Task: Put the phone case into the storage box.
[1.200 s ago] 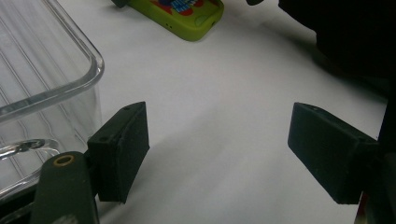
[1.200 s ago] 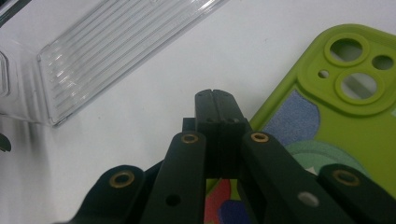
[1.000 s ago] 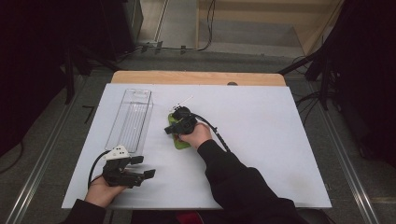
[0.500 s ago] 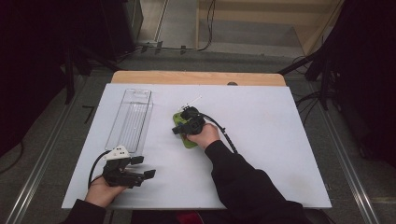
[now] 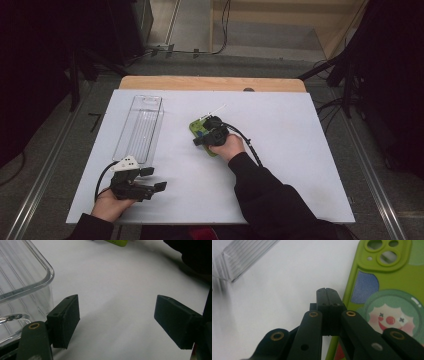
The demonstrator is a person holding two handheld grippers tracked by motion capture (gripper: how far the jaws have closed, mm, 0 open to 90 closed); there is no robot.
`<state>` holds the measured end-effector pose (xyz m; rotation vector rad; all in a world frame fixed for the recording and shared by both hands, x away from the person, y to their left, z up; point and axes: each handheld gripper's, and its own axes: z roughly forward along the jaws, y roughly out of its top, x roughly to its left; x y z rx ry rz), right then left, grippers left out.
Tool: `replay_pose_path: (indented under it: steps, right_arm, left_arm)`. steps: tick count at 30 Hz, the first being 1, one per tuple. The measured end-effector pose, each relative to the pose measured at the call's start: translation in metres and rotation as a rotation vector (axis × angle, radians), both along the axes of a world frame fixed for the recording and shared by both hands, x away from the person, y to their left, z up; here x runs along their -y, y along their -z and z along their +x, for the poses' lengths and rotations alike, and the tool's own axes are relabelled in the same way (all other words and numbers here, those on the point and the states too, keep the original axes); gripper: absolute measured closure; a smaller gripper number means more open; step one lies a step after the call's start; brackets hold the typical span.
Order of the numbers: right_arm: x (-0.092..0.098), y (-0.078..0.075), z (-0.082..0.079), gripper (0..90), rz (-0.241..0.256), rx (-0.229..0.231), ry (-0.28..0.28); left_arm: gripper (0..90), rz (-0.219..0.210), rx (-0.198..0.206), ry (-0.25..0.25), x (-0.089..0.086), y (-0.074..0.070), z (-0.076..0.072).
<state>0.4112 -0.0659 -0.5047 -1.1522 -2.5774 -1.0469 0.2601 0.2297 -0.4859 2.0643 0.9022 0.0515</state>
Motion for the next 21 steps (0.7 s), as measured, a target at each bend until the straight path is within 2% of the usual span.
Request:
replay_pose_path:
  steps: [3, 7, 8, 11, 13, 14, 15, 17, 18, 19, 21]
  right_arm:
    - [0.005, -0.001, -0.003, 87.7, 0.0, -0.003, 0.005]
    - [0.01, -0.001, -0.005, 87.7, -0.028, 0.009, 0.01]
    - [0.013, -0.001, -0.006, 87.7, -0.01, -0.003, 0.007]
    - [0.015, -0.004, -0.009, 86.3, 0.011, 0.003, -0.007]
    - [0.017, -0.012, -0.016, 72.6, 0.018, 0.008, -0.038]
    - [0.017, -0.012, -0.016, 72.6, 0.018, 0.008, -0.038]
    - [0.021, -0.017, -0.02, 66.7, 0.031, 0.013, -0.055]
    - [0.023, -0.02, -0.023, 64.1, 0.036, 0.009, -0.052]
    - [0.025, -0.022, -0.024, 59.5, 0.039, 0.012, -0.049]
    - [0.03, -0.03, -0.031, 51.6, 0.05, 0.039, -0.052]
    - [0.034, -0.034, -0.035, 45.8, 0.052, 0.045, -0.056]
  left_arm:
    - [21.0, -0.001, -0.001, 0.003, 0.0, 0.0, 0.0]
    - [21.0, -0.001, -0.001, 0.003, 0.0, 0.0, 0.0]
    - [21.0, 0.0, -0.001, 0.002, 0.0, 0.0, 0.0]
    - [21.0, -0.001, 0.0, 0.003, 0.0, 0.0, 0.0]
    - [21.0, -0.003, -0.002, 0.005, 0.0, -0.001, 0.0]
    - [21.0, -0.003, -0.002, 0.005, 0.0, -0.001, 0.0]
    - [21.0, -0.008, 0.0, 0.005, 0.0, -0.001, -0.001]
    - [21.0, -0.005, 0.002, 0.009, 0.0, -0.002, -0.001]
    - [21.0, -0.001, 0.003, 0.014, 0.001, -0.002, -0.001]
    - [21.0, 0.0, 0.003, 0.019, 0.001, -0.003, -0.002]
    - [21.0, 0.0, 0.004, 0.023, 0.001, -0.003, -0.003]
